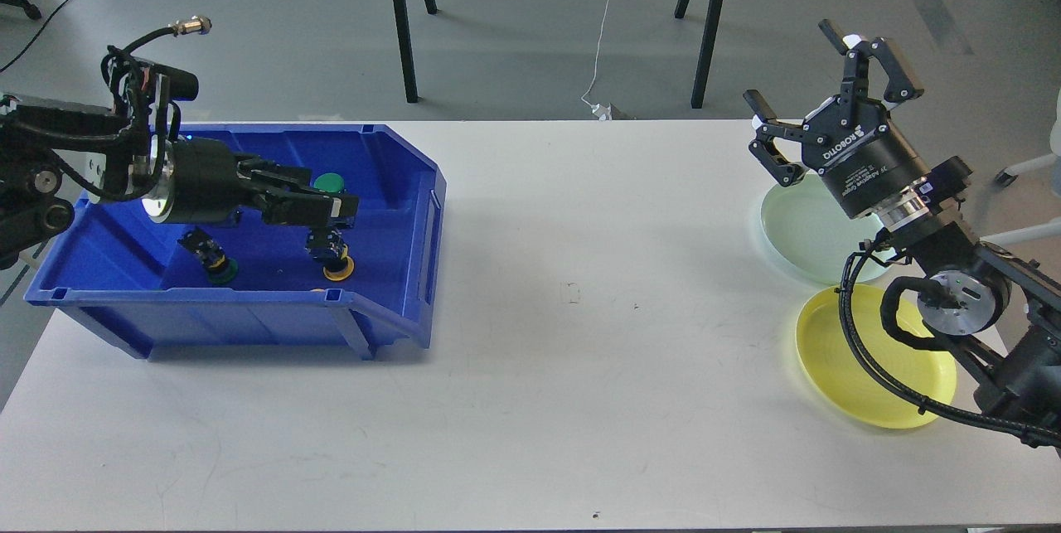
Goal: Pass button and place on color plate
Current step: 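Lower the left gripper into the bin and grasp the yellow button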
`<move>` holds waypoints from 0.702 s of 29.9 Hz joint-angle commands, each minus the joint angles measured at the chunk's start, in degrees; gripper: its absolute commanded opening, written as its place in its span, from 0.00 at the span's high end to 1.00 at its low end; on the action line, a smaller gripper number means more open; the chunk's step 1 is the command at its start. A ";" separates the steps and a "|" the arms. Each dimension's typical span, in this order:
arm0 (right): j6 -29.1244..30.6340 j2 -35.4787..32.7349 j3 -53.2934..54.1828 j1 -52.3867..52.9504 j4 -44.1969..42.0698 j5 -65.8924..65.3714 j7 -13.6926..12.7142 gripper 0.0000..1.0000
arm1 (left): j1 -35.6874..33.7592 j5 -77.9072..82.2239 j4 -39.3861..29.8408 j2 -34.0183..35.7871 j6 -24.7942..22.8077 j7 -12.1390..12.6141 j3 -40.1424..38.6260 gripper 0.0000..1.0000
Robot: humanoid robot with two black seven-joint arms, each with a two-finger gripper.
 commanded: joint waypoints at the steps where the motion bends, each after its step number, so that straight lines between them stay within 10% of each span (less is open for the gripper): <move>1: 0.00 -0.01 0.05 -0.20 -0.01 0.00 0.00 0.01 | 0.01 0.10 2.04 -1.87 -0.05 0.00 2.09 0.02; 21: 0.00 -0.10 1.63 -2.75 -0.01 0.09 0.00 0.01 | 2.56 1.59 14.53 -9.96 0.65 0.00 6.93 0.05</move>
